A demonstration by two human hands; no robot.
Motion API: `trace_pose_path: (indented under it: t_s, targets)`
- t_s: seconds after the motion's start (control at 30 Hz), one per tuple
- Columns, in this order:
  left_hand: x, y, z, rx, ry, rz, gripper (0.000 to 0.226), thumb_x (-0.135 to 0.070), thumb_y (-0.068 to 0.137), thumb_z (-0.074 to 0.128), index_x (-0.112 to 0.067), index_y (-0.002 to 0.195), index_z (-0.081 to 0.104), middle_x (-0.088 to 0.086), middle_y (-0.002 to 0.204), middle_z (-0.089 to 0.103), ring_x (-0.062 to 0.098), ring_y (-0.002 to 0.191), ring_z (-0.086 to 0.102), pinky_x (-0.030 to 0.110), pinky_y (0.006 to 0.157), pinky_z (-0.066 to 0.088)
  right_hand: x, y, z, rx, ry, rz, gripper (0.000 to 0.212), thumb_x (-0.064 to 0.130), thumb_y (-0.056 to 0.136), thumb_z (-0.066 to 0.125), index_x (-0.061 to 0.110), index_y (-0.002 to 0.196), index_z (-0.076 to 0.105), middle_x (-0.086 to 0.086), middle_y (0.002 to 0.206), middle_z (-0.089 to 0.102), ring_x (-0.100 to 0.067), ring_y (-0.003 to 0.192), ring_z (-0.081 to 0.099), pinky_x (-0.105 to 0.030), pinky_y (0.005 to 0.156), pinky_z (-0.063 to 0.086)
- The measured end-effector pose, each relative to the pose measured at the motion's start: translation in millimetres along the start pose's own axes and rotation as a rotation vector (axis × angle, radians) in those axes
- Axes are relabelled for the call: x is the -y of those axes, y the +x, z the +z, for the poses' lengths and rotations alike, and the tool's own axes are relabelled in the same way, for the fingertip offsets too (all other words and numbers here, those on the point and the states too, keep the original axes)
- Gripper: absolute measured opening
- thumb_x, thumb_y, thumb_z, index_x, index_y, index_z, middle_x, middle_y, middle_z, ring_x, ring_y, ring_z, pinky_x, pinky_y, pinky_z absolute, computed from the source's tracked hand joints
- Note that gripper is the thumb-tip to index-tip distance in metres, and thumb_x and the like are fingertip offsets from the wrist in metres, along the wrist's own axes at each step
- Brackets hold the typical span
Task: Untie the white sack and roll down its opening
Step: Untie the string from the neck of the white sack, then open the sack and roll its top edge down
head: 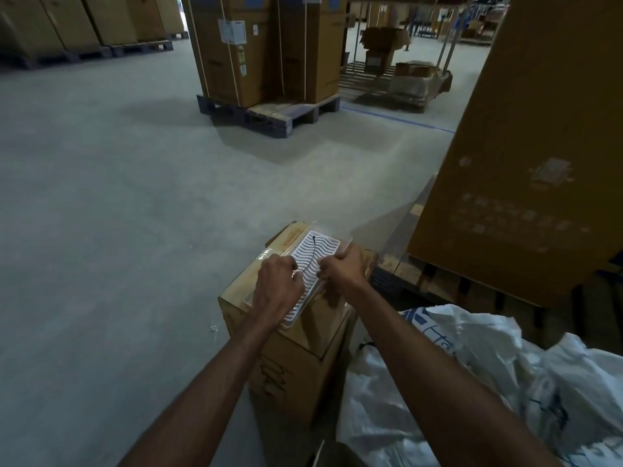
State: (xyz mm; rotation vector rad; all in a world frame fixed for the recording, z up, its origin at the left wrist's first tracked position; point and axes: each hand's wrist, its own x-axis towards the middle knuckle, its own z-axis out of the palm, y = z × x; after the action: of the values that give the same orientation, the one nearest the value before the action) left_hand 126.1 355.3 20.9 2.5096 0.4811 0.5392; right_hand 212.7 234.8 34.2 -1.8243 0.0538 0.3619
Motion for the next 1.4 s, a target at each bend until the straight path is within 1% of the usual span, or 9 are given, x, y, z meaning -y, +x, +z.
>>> trace_pose_path:
  t_s: [0.07,0.17,0.27,0.4,0.6,0.73,0.87,1.1,1.4]
  targets:
    - [-10,-7,-4,-0.007,-0.022,0.008,0.030,-0.021,0.089,0.075,-0.007,0.115,0.075,0.010,0.110,0.073,0.018,0.095,0.069,0.027,0.080,0.057,0,-13,-8,-0.001,-0.005,-0.016,0.006,0.001,0.087,0.072,0.001,0.093,0.072,-0.015,0.089,0.074,-0.023,0.070,0.075,-0.032,0.063,0.062]
    - [-30,-25,-13,0.008,-0.056,0.049,0.027,-0.020,0.088,0.074,-0.008,0.113,0.075,0.010,0.108,0.072,0.019,0.096,0.067,0.023,0.078,0.052,1,-37,-26,-0.043,-0.033,-0.051,0.015,0.005,0.086,0.073,-0.003,0.099,0.075,-0.014,0.083,0.074,-0.021,0.066,0.074,-0.037,0.068,0.064]
    - [-53,-53,-27,0.056,-0.071,0.090,0.030,-0.025,0.087,0.070,-0.012,0.115,0.071,0.011,0.111,0.067,0.026,0.103,0.064,0.036,0.084,0.056,3,-81,-53,-0.090,-0.050,-0.130,0.013,0.004,0.089,0.070,0.000,0.100,0.075,-0.010,0.086,0.075,-0.017,0.065,0.072,-0.025,0.056,0.058]
    - [-86,-114,-31,0.122,-0.094,0.176,0.037,-0.030,0.089,0.068,-0.019,0.124,0.064,0.010,0.119,0.060,0.026,0.112,0.056,0.043,0.091,0.054,-12,-156,-101,-0.178,-0.218,-0.350,0.015,0.011,0.090,0.072,0.014,0.104,0.075,0.004,0.093,0.072,-0.007,0.080,0.067,-0.014,0.068,0.052]
    - [-134,-230,-9,0.252,-0.206,0.286,0.037,-0.022,0.089,0.069,-0.017,0.126,0.063,0.008,0.120,0.059,0.023,0.111,0.057,0.025,0.090,0.042,-87,-260,-179,-0.367,-0.461,-0.463,0.013,0.014,0.089,0.072,0.015,0.102,0.075,-0.001,0.100,0.071,-0.011,0.083,0.067,-0.030,0.075,0.060]
    - [-155,-290,8,0.373,-0.219,0.367,0.040,-0.022,0.088,0.066,-0.019,0.128,0.061,0.009,0.124,0.058,0.026,0.117,0.056,0.040,0.101,0.048,-135,-314,-220,-0.412,-0.554,-0.416,0.015,0.016,0.092,0.068,0.016,0.107,0.071,0.000,0.107,0.069,-0.012,0.081,0.067,-0.027,0.073,0.056]
    - [-175,-323,17,0.435,-0.190,0.423,0.044,-0.024,0.087,0.066,-0.019,0.130,0.061,0.010,0.122,0.057,0.031,0.117,0.055,0.042,0.103,0.046,-164,-348,-245,-0.488,-0.596,-0.352,0.015,0.018,0.092,0.065,0.017,0.106,0.072,-0.001,0.106,0.069,-0.018,0.088,0.067,-0.026,0.074,0.051]
    - [-193,-335,43,0.506,-0.176,0.472,0.043,-0.025,0.090,0.067,-0.017,0.131,0.060,0.007,0.127,0.056,0.026,0.125,0.050,0.040,0.106,0.044,-207,-357,-270,-0.493,-0.688,-0.326,0.014,0.023,0.094,0.059,0.023,0.106,0.065,0.003,0.106,0.063,-0.020,0.087,0.066,-0.043,0.074,0.058]
    - [-210,-277,119,0.620,-0.115,0.520,0.042,-0.020,0.089,0.062,-0.017,0.131,0.059,0.009,0.124,0.052,0.028,0.122,0.049,0.035,0.102,0.045,-238,-281,-305,-0.474,-0.763,-0.214,0.035,0.019,0.094,0.061,0.019,0.128,0.064,-0.002,0.124,0.063,-0.024,0.102,0.066,-0.037,0.089,0.053]
